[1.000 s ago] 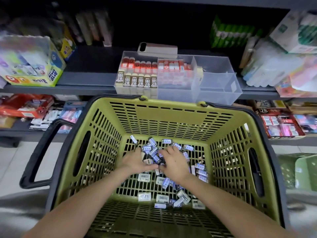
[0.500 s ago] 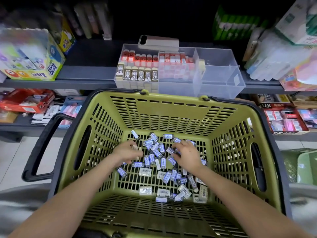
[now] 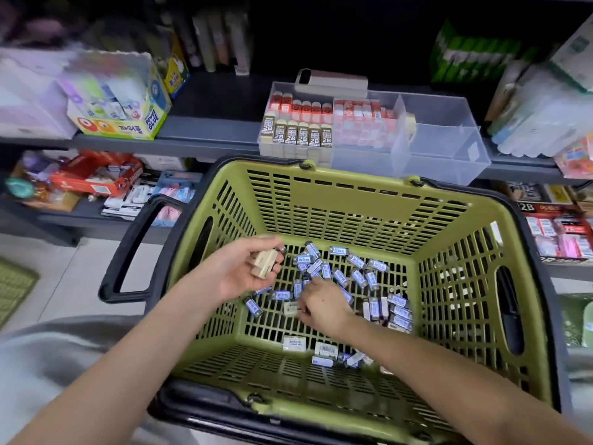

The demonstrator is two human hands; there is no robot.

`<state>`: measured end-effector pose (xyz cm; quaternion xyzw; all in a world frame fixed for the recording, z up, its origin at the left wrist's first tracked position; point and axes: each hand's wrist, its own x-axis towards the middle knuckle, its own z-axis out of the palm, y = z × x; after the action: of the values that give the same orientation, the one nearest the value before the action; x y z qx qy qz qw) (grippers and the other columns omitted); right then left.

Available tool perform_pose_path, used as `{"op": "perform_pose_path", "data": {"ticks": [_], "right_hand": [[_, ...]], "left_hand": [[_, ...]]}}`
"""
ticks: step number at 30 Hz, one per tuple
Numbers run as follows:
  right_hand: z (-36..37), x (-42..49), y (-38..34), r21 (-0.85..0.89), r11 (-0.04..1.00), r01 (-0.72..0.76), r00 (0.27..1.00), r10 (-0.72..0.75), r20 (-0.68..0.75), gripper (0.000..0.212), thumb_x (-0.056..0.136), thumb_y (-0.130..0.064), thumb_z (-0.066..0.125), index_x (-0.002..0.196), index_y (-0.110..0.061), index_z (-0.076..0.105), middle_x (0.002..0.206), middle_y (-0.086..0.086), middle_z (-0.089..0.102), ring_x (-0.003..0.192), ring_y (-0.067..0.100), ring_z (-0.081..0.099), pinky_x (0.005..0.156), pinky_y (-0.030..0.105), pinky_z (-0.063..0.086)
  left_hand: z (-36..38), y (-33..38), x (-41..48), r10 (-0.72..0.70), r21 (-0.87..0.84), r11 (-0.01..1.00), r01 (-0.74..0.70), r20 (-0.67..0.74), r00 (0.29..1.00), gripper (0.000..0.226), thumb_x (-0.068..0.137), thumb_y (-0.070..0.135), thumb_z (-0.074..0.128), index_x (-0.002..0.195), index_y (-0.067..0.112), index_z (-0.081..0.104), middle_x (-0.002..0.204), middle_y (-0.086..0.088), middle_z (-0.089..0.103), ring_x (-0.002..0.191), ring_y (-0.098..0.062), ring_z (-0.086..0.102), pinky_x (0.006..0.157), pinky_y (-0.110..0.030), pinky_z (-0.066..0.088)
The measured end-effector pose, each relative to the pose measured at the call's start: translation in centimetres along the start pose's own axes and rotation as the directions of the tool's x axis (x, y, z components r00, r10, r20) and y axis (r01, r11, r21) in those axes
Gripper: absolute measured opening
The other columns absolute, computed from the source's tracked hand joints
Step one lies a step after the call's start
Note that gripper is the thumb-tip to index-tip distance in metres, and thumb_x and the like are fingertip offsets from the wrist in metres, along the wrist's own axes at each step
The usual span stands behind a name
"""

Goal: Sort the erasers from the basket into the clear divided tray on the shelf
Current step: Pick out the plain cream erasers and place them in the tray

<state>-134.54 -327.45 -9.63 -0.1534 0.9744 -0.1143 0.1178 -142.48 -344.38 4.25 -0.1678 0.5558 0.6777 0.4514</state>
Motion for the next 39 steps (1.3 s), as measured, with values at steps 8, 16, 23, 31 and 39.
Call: {"op": "perform_pose_path", "data": {"ticks": [8, 16, 23, 31, 39], "right_hand": [[-1.5, 0.5, 0.8, 0.111, 0.992, -0.055, 0.998, 0.055, 0.004, 0.041, 0.080, -0.047, 0.066, 0.110, -0.019, 0.064, 0.101, 0.000, 0.064, 0.097, 0.017, 0.049, 0.078, 0.027, 0.035], [-1.8, 1.8, -0.3, 0.194, 0.959, -0.208, 0.978, 0.203, 0.046, 0.028, 0.088, -0.035, 0.061, 0.109, -0.018, 0.066, 0.102, -0.001, 0.062, 0.098, 0.020, 0.050, 0.083, 0.032, 0.043], [-10.4, -0.2, -3.0, 0.993, -0.019, -0.121, 0.956, 0.268, 0.121, 0.009, 0.078, -0.009, 0.072, 0.086, -0.009, 0.067, 0.070, -0.003, 0.068, 0.059, 0.007, 0.057, 0.055, 0.018, 0.047], [-9.1, -1.1, -2.3, 0.876, 0.481, -0.031, 0.921, 0.355, -0.163, 0.020, 0.082, -0.043, 0.066, 0.071, -0.027, 0.069, 0.068, -0.009, 0.062, 0.066, 0.006, 0.052, 0.065, 0.024, 0.043], [-0.4, -3.4, 1.2, -0.296, 0.946, -0.131, 0.963, 0.192, 0.188, 0.042, 0.086, -0.050, 0.055, 0.100, -0.011, 0.062, 0.103, 0.005, 0.063, 0.108, 0.024, 0.049, 0.094, 0.037, 0.035]], "left_hand": [[0.1, -0.9, -0.3, -0.017, -0.125, 0.992, 0.004, -0.101, 0.995, 0.047, 0.091, 0.047, 0.050, 0.072, 0.010, 0.072, 0.063, -0.005, 0.064, 0.057, -0.016, 0.057, 0.052, -0.026, 0.052], [-0.4, -0.8, -0.4, -0.076, -0.194, 0.981, 0.028, -0.242, 0.967, 0.021, 0.091, 0.024, 0.057, 0.092, 0.008, 0.070, 0.083, -0.012, 0.060, 0.067, -0.019, 0.056, 0.050, -0.028, 0.053], [1.2, -1.1, 0.3, -0.096, -0.128, 0.989, 0.075, -0.172, 0.980, 0.050, 0.085, 0.054, 0.054, 0.105, 0.009, 0.065, 0.099, -0.014, 0.063, 0.086, -0.024, 0.059, 0.069, -0.037, 0.053], [1.6, -1.1, 0.0, -0.086, -0.166, 0.984, 0.061, -0.150, 0.985, 0.014, 0.082, 0.017, 0.069, 0.085, 0.004, 0.064, 0.083, -0.013, 0.061, 0.063, -0.015, 0.058, 0.040, -0.016, 0.047], [0.9, -0.3, -0.2, -0.058, -0.177, 0.983, 0.044, -0.074, 0.996, 0.017, 0.078, 0.004, 0.069, 0.095, 0.008, 0.069, 0.075, -0.010, 0.064, 0.062, -0.020, 0.066, 0.060, -0.047, 0.059]]}}
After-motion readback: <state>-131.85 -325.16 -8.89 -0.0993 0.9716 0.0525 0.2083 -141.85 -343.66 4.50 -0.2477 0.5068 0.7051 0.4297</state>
